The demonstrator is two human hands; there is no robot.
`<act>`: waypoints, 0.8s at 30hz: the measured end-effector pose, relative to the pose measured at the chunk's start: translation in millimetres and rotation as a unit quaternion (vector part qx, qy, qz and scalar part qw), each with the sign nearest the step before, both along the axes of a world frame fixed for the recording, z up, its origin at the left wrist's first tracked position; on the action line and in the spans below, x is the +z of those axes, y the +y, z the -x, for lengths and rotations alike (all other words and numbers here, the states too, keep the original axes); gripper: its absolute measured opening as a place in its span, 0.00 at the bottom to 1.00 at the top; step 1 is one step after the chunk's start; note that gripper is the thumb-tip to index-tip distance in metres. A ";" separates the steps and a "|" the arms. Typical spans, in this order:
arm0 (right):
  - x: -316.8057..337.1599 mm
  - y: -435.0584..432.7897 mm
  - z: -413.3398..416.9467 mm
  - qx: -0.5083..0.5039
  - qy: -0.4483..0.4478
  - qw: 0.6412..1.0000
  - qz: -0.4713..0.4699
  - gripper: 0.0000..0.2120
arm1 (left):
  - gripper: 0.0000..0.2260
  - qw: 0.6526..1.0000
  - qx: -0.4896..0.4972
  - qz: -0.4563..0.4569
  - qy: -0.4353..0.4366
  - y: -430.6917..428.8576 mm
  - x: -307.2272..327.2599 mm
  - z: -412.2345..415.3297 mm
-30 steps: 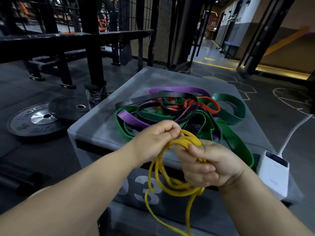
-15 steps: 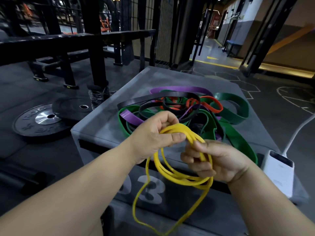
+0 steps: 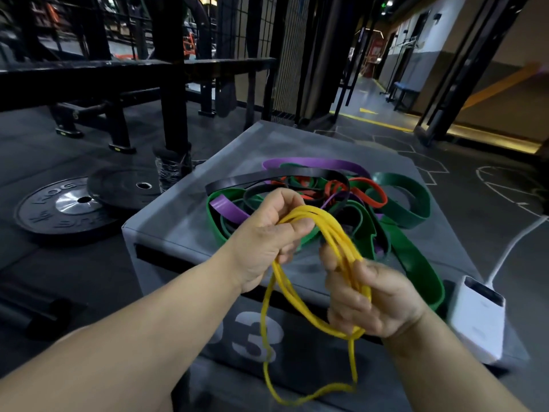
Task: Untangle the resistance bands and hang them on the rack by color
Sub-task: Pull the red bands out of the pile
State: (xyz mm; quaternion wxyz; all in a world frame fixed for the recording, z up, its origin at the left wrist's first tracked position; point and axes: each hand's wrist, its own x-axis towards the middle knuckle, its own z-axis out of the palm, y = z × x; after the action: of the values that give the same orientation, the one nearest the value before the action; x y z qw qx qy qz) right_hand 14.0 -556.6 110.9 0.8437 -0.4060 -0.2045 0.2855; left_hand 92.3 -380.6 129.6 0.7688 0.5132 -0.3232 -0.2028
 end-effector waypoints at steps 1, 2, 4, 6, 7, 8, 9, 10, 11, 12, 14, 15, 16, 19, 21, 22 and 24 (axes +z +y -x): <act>-3.9 2.5 -0.7 0.004 0.008 1.000 0.015 0.11 | 0.08 1.000 0.013 0.003 -0.003 -0.4 -0.1 -0.5; -6.7 4.4 -1.9 0.005 0.019 0.999 0.030 0.11 | 0.08 1.000 0.028 -0.001 -0.007 -0.5 -0.8 -0.9; -6.2 4.0 -4.3 -0.004 0.043 0.999 0.030 0.13 | 0.08 0.998 0.062 -0.023 -0.011 -0.9 -2.8 -2.0; 2.5 -0.2 -6.1 -0.019 0.042 0.999 -0.011 0.15 | 0.08 0.993 0.093 -0.061 -0.023 -2.2 -5.0 -2.2; 7.9 -2.2 -6.1 -0.029 0.029 0.999 -0.031 0.15 | 0.08 0.991 0.097 -0.083 -0.030 -3.0 -7.4 -2.2; 13.2 -3.6 -5.9 -0.040 0.013 0.998 -0.045 0.14 | 0.07 0.990 0.089 -0.106 -0.032 -4.0 -10.0 -2.2; 17.7 -5.2 -5.0 -0.047 0.000 0.997 -0.057 0.13 | 0.07 0.988 0.076 -0.129 -0.031 -4.5 -12.7 -2.2; 21.9 -6.5 -4.0 -0.048 -0.009 0.996 -0.069 0.12 | 0.06 0.986 0.059 -0.153 -0.031 -4.7 -15.6 -2.7; 25.3 -8.3 -3.1 -0.046 -0.012 0.996 -0.079 0.11 | 0.06 0.983 0.041 -0.175 -0.036 -4.7 -17.0 -2.5; 27.9 -10.8 -2.1 -0.044 -0.009 0.995 -0.087 0.10 | 0.05 0.979 0.027 -0.197 -0.042 -4.6 -18.1 -1.8; 31.8 -16.4 -1.4 -0.049 0.003 0.995 -0.092 0.10 | 0.08 0.969 0.014 -0.242 -0.043 -5.6 -18.2 0.3; 33.0 -19.3 -1.4 -0.057 0.007 0.994 -0.091 0.11 | 0.09 0.965 0.011 -0.261 -0.032 -6.6 -18.4 1.3; 34.1 -22.0 -1.6 -0.067 0.008 0.994 -0.089 0.11 | 0.10 0.962 0.005 -0.273 -0.015 -7.3 -18.9 2.3; 41.7 -29.5 0.1 -0.094 0.004 0.990 -0.104 0.13 | 0.14 0.949 -0.077 -0.305 0.019 -8.8 -27.2 7.3; 50.1 -36.4 3.0 -0.112 -0.003 0.985 -0.128 0.13 | 0.14 0.925 -0.145 -0.352 0.011 -9.4 -36.6 12.6; 53.6 -42.7 4.2 -0.124 -0.004 0.982 -0.143 0.13 | 0.13 0.906 -0.169 -0.388 -0.009 -10.0 -42.8 14.0; 58.8 -58.0 6.8 -0.150 -0.004 0.975 -0.163 0.14 | 0.11 0.865 -0.199 -0.456 -0.068 -11.8 -52.4 16.3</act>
State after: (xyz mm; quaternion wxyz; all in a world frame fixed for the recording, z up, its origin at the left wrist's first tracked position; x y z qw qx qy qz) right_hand 7.2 -614.6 169.7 0.9311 -0.2900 -0.1880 0.1168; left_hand 76.0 -392.4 77.1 0.3684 0.7442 -0.3409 -0.4407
